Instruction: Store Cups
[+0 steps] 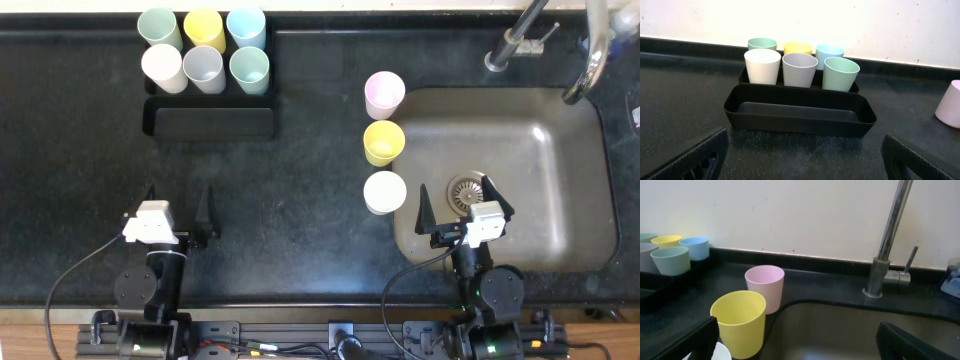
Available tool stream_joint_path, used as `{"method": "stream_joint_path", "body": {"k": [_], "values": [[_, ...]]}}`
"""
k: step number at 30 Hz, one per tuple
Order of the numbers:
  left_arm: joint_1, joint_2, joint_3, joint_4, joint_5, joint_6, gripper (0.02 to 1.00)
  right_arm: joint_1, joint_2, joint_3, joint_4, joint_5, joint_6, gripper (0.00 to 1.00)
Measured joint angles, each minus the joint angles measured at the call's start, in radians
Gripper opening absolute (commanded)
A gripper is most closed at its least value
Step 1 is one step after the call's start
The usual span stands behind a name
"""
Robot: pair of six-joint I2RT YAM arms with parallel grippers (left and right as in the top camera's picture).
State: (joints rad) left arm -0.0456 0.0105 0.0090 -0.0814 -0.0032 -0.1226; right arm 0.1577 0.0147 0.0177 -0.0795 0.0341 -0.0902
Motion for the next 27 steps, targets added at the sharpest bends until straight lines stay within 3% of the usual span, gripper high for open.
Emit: {"method": "stream_joint_path", "body": {"k": [27], "values": [[0.0,0.001,0.023,-0.01,0.0,0.0,1.0,0.0,0.0,0.0,0.0,0.0,0.0,0.996]]}}
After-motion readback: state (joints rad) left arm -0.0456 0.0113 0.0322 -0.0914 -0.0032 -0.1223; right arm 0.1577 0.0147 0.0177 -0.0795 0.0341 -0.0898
